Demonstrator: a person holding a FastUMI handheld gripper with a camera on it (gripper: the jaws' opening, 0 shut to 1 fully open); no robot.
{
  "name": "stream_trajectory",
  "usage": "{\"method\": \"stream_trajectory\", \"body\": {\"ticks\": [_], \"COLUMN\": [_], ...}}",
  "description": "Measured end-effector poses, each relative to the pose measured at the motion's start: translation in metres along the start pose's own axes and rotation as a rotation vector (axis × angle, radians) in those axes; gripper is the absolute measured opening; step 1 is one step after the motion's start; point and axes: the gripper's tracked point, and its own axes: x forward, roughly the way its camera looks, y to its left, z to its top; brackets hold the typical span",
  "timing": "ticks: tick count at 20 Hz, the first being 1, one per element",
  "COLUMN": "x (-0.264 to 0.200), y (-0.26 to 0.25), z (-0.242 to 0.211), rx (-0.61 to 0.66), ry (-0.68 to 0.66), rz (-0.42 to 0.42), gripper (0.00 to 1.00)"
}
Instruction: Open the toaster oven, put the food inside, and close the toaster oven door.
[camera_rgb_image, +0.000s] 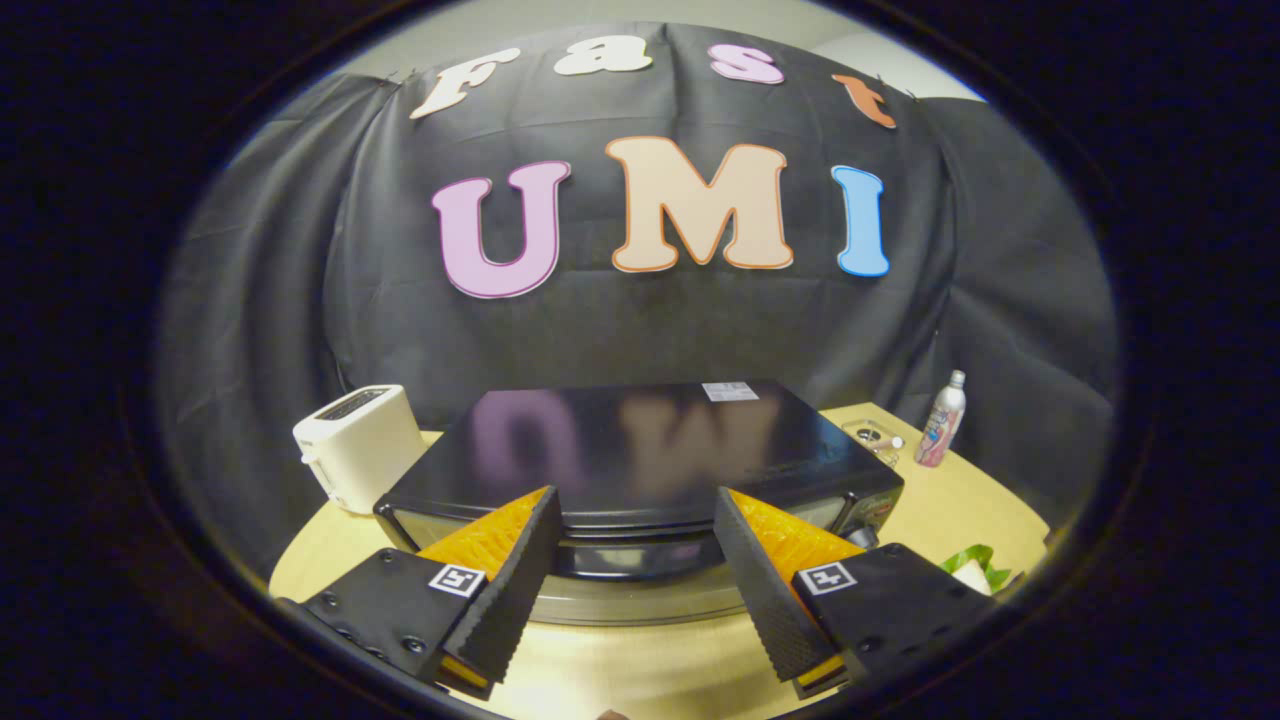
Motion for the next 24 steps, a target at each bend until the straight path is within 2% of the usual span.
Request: {"method": "stream_trajectory", "body": {"ticks": [8,13,17,19,21,24], "x": [-0.028,-0.054,-0.075,-0.087,-0.093,-0.098], "y": [-0.004,-0.01,-0.013,-0.017,-0.024,-0.028], "z": [-0.012,-0.028,-0.051,-0.065,-0.081,-0.125], "rx": [-0.008,-0.012,-0.027,-0.056,-0.098,-0.207], "ry": [0.03,0.135,0.224,0.264,0.308,0.448], "rz": [-0.027,-0.079,-0.081,-0.087,-0.127,-0.157], "gripper": [0.95,0.94,0.93,0.93,0.93,0.93]}}
